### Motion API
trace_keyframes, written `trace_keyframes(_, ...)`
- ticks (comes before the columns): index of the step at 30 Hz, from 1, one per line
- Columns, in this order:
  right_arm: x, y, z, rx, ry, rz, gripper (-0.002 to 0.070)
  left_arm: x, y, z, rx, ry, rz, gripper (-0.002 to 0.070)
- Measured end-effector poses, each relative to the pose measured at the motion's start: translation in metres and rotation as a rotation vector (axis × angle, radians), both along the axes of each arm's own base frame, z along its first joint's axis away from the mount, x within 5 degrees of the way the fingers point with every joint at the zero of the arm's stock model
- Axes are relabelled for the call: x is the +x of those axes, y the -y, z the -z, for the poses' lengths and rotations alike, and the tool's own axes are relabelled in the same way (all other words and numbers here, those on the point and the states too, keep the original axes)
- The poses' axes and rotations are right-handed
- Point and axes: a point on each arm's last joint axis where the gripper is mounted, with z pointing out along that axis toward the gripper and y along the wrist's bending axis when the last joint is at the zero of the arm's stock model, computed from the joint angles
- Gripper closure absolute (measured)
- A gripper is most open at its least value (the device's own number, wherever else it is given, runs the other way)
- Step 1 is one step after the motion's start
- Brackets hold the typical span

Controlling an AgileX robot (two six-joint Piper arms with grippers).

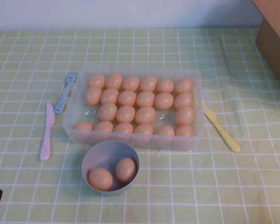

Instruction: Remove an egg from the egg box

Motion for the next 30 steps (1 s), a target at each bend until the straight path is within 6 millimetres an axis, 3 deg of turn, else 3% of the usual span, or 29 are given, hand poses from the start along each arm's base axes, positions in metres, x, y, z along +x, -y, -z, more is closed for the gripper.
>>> trace_keyframes(12, 0.000, 0.000, 0.000, 0.000, 0.000, 0.000, 0.0694, 0.000, -0.002, -0.004, 0.030, 0.035, -0.021, 0.0679)
trace_keyframes(16, 0.000, 0.000, 0.000, 0.000, 0.000, 0.000, 0.0694, -0.002, 0.000, -0.025, 0.032, 0.066, -0.002, 0.0679)
trace_keyframes(21, 0.000, 0.000, 0.000, 0.000, 0.000, 0.000, 0.0694, 0.007, 0.007, -0.057, 0.163, -0.010, 0.079, 0.0679)
trace_keyframes(30, 0.000, 0.000, 0.000, 0.000, 0.000, 0.000, 0.0694, 0.053, 0.019, -0.103, 0.473, -0.276, 0.241, 0.0680)
